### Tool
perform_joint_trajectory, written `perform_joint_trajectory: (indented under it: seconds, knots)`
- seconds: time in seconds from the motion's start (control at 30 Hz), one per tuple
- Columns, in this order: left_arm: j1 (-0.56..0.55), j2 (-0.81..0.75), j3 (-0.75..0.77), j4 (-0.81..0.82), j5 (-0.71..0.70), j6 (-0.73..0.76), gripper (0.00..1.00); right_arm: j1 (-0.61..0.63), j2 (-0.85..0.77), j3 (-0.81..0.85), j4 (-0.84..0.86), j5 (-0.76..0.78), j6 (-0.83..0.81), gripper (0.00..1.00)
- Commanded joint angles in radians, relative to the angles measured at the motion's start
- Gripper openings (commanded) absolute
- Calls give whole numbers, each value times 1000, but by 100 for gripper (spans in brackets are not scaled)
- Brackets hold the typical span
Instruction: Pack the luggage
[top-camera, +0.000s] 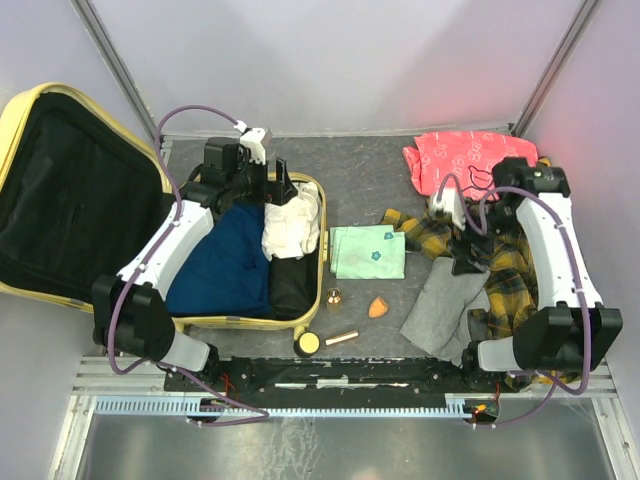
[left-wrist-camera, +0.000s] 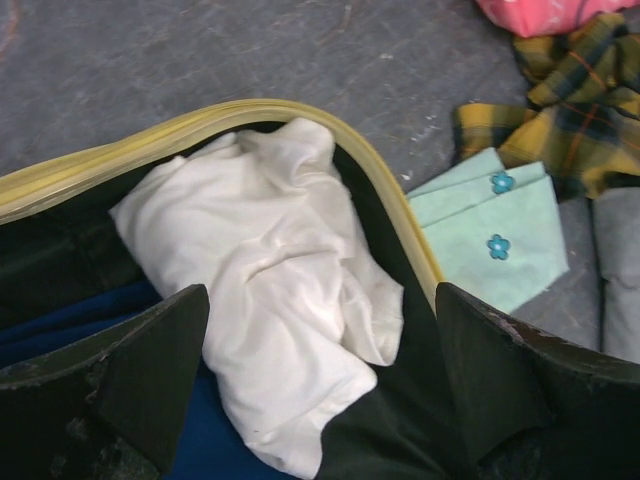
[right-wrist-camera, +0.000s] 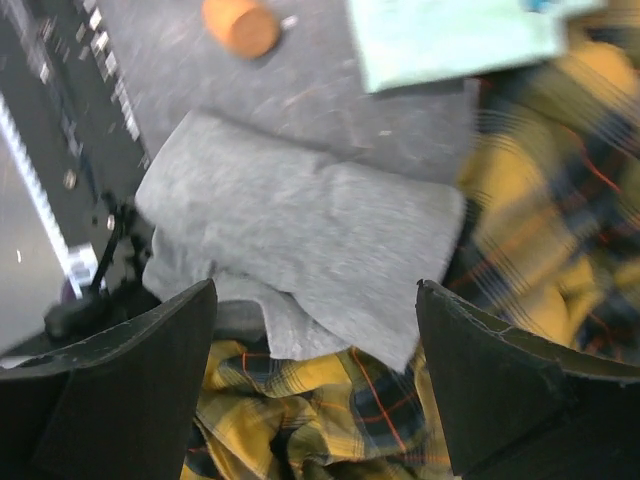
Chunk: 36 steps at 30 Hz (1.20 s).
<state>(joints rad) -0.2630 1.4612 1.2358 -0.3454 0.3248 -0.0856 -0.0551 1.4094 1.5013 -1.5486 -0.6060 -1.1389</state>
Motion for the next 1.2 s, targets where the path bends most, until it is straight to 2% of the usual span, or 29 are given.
perform_joint_trajectory:
  seconds: [0.0, 0.2, 0.37, 0.63, 0.9, 1.03, 1.17]
  knots:
    - [5, -9, 62, -19, 154, 48, 99, 65, -41, -171, -140, -7, -505, 88]
    - [5, -13, 68, -24, 163, 41, 99, 248, -32, -322, 32, 90, -595, 87]
    - [6, -26, 51, -26, 155, 47, 99, 340, 61, -355, 105, 137, -629, 84]
    - [14, -35, 31, -24, 149, 49, 99, 419, 232, -372, 182, 248, -687, 82]
    - [31, -32, 38, -26, 137, 53, 99, 424, 350, -427, 268, 384, -722, 78]
    - [37, -22, 43, -22, 135, 51, 99, 425, 374, -456, 329, 393, -711, 68]
    - [41, -8, 60, -24, 135, 49, 99, 424, 350, -490, 354, 396, -700, 47]
